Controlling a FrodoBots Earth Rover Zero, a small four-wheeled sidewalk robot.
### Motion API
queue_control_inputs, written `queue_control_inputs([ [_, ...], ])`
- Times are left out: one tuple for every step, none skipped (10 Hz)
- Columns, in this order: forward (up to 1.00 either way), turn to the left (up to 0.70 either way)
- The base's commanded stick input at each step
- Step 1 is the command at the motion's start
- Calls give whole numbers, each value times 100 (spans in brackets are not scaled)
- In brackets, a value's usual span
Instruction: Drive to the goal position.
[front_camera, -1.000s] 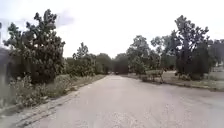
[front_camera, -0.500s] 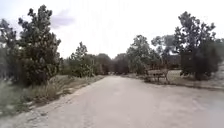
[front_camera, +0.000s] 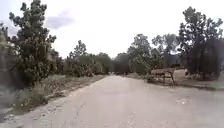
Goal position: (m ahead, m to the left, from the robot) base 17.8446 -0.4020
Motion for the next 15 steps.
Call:
queue_control_inputs([
  [100,-25],
  [100,-19],
  [100,-12],
  [100,-6],
  [100,0],
  [100,1],
  [100,1],
  [100,1],
  [100,1],
  [100,1],
  [100,1],
  [100,1],
  [100,1],
  [100,1],
  [100,1],
])
